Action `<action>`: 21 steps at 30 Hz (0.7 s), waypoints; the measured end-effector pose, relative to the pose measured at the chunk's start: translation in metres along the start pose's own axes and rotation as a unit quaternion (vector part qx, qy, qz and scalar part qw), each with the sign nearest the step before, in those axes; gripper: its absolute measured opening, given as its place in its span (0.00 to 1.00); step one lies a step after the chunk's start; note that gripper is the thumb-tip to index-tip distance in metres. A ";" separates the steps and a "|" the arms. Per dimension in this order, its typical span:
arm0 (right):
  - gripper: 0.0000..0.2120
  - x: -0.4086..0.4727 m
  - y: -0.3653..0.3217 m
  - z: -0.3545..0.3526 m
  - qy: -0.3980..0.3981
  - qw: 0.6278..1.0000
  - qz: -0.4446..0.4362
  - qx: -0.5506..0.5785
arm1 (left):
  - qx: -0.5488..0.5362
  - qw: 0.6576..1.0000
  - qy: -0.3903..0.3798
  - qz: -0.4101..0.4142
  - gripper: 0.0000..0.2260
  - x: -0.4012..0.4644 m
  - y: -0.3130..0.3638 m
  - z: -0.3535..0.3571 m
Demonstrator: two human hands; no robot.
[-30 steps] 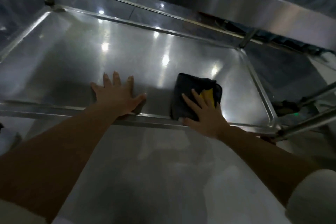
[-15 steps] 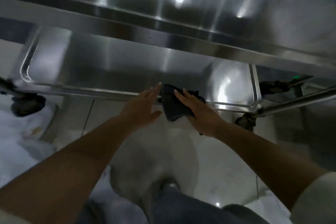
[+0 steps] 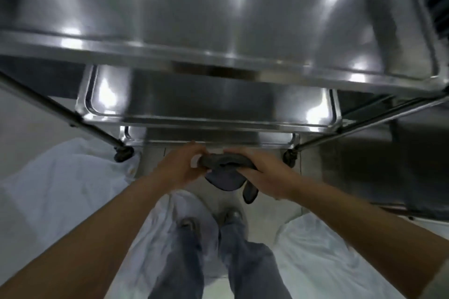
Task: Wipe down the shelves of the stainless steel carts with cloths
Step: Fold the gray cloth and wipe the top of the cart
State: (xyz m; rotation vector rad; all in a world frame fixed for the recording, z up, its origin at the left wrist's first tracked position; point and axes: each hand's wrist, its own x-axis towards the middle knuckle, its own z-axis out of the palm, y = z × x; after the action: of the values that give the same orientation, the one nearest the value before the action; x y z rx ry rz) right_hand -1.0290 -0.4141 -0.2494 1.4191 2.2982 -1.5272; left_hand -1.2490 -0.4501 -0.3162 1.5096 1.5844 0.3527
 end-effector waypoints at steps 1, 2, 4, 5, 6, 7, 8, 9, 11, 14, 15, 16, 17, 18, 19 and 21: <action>0.17 -0.012 -0.024 -0.014 0.004 1.000 -0.006 0.015 | -0.005 1.000 -0.004 -0.002 0.17 -0.010 0.018 -0.022; 0.16 -0.024 -0.048 -0.028 0.012 1.000 -0.017 0.022 | -0.015 1.000 -0.004 0.003 0.16 -0.019 0.035 -0.043; 0.14 -0.046 -0.088 -0.057 0.045 0.998 -0.034 0.025 | -0.035 0.999 0.005 0.022 0.11 -0.036 0.069 -0.081; 0.13 -0.053 -0.100 -0.067 0.060 0.997 -0.035 0.025 | -0.042 0.999 0.011 0.027 0.09 -0.041 0.081 -0.095; 0.12 -0.062 -0.114 -0.081 0.083 0.996 -0.034 0.030 | -0.048 0.998 0.020 0.039 0.07 -0.046 0.098 -0.112; 0.12 -0.073 -0.127 -0.096 0.108 0.993 -0.030 0.033 | -0.050 0.997 0.029 0.049 0.07 -0.052 0.117 -0.129; 0.11 -0.083 -0.137 -0.109 0.134 0.990 -0.027 0.034 | -0.052 0.996 0.040 0.058 0.09 -0.057 0.136 -0.143; 0.11 -0.093 -0.144 -0.123 0.162 0.986 -0.034 0.029 | -0.059 0.995 0.049 0.069 0.10 -0.060 0.156 -0.156; 0.09 -0.111 -0.154 -0.148 0.209 0.976 -0.052 0.024 | -0.089 0.991 0.048 0.092 0.10 -0.063 0.194 -0.177; 0.10 -0.132 -0.162 -0.185 0.251 0.965 -0.047 0.051 | -0.089 0.988 0.033 0.123 0.07 -0.058 0.248 -0.196; 0.09 -0.139 -0.163 -0.197 0.270 0.960 -0.050 0.057 | -0.078 0.987 0.028 0.138 0.09 -0.055 0.265 -0.200; 0.08 -0.146 -0.163 -0.209 0.290 0.953 -0.058 0.060 | -0.070 0.986 0.023 0.152 0.11 -0.052 0.283 -0.203; 0.08 -0.152 -0.162 -0.221 0.311 0.946 -0.067 0.060 | -0.064 0.985 0.014 0.160 0.11 -0.047 0.299 -0.205; 0.07 -0.159 -0.161 -0.233 0.331 0.939 -0.072 0.059 | -0.061 0.985 0.001 0.164 0.11 -0.042 0.314 -0.207; 0.07 -0.165 -0.158 -0.245 0.348 0.933 -0.071 0.058 | -0.059 0.985 -0.016 0.160 0.11 -0.036 0.330 -0.207; 0.06 -0.176 -0.149 -0.271 0.372 0.923 -0.072 0.059 | -0.055 0.986 -0.049 0.150 0.12 -0.021 0.358 -0.205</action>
State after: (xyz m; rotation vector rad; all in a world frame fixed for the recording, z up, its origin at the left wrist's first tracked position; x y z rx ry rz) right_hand -0.9163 -0.3420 0.0799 2.2152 2.7826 -1.3182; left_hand -1.1709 -0.3177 0.0676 1.6550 1.2411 0.5172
